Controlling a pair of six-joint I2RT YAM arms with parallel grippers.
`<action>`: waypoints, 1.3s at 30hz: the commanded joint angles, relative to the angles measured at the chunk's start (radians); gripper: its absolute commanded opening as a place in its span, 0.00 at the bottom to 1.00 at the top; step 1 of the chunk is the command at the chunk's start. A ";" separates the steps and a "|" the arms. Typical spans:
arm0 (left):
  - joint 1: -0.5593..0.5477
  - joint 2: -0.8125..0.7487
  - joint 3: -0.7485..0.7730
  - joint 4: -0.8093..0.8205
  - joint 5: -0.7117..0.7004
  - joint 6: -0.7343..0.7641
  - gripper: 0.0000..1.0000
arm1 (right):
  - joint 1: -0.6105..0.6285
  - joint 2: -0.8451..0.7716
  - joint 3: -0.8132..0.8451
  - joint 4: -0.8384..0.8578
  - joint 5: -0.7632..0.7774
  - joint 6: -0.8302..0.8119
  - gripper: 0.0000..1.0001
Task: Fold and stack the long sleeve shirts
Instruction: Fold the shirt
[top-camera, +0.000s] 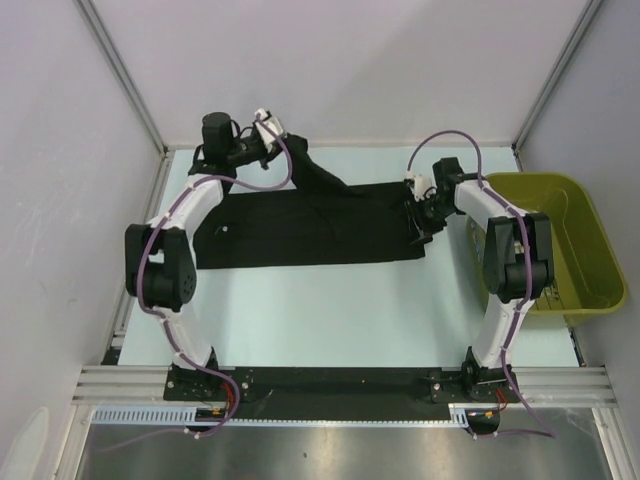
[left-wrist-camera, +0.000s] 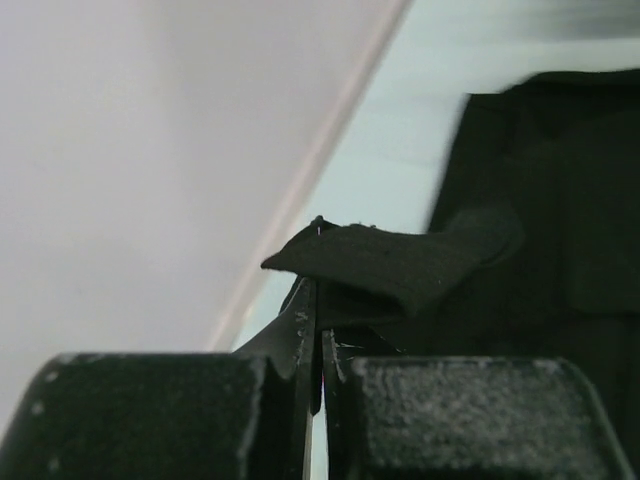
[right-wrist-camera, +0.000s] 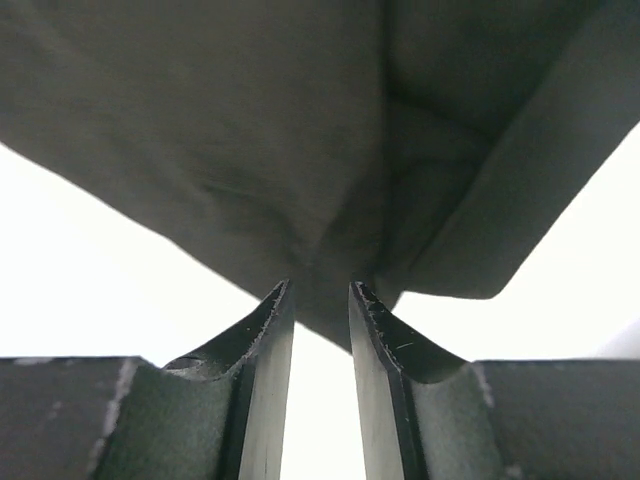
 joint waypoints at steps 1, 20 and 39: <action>0.008 -0.179 -0.103 -0.211 0.250 0.231 0.04 | 0.041 -0.077 0.090 0.013 -0.102 0.021 0.34; 0.216 -0.245 -0.273 -0.791 0.195 0.953 0.08 | 0.098 0.100 0.127 0.057 -0.016 0.055 0.24; 0.324 -0.138 -0.203 -0.914 -0.008 0.182 0.56 | 0.095 0.018 0.165 -0.029 -0.027 -0.020 0.27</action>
